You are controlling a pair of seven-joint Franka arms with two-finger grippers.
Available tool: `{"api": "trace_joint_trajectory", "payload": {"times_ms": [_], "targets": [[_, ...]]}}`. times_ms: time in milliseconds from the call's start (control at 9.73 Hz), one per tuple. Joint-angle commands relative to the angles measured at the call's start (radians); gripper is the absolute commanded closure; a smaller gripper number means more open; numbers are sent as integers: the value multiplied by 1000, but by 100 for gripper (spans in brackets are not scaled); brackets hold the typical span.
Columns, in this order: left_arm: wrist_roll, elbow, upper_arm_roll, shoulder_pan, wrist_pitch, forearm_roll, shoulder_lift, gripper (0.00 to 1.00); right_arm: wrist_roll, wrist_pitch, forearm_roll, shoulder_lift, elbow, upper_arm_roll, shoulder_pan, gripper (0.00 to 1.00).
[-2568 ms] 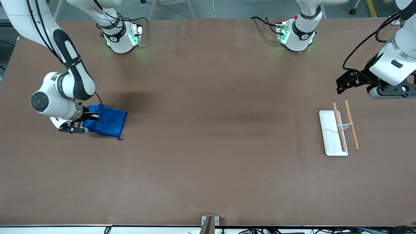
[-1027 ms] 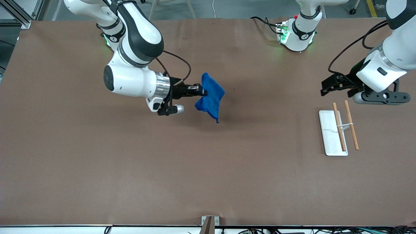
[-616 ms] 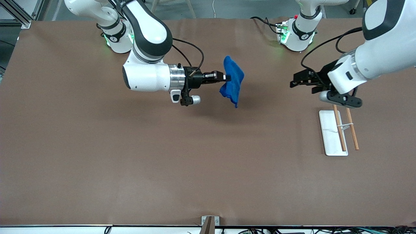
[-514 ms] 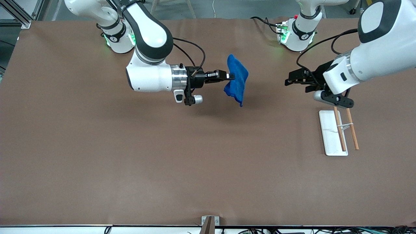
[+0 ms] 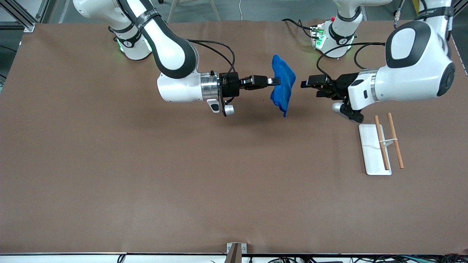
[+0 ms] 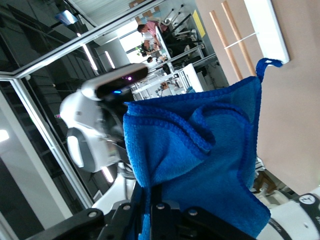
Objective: Right arm passes towel to left arm to hang
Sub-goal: 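Grasp the hanging towel with the left gripper beside the right gripper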
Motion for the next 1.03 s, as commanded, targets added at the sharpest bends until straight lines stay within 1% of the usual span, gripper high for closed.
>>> {"api": "trace_joint_trajectory", "payload": {"times_ms": [0, 103, 205, 308, 411, 514, 719, 925], "targets": [[119, -135, -2, 7, 30, -84, -11, 6, -14, -3, 74, 20, 37, -10, 23, 99], [194, -178, -2, 9, 28, -146, -9, 5, -15, 0, 116, 20, 37, -10, 39, 99], [272, -226, -2, 9, 28, -217, -7, 6, -17, 3, 120, 20, 49, -11, 44, 99], [355, -264, -1, 33, 22, -289, -3, 5, -17, 7, 115, 20, 50, -11, 44, 99], [413, -284, -2, 61, -2, -332, 6, 5, -14, 7, 114, 20, 50, -11, 46, 99], [464, -286, -2, 81, -74, -366, 32, 6, -12, 8, 112, 18, 50, -11, 47, 99], [504, -286, -2, 150, -169, -429, 60, 6, -9, 10, 108, 18, 51, -13, 49, 98], [506, -287, -2, 162, -197, -492, 63, 7, -4, 45, 89, 20, 53, -11, 53, 98]]}}
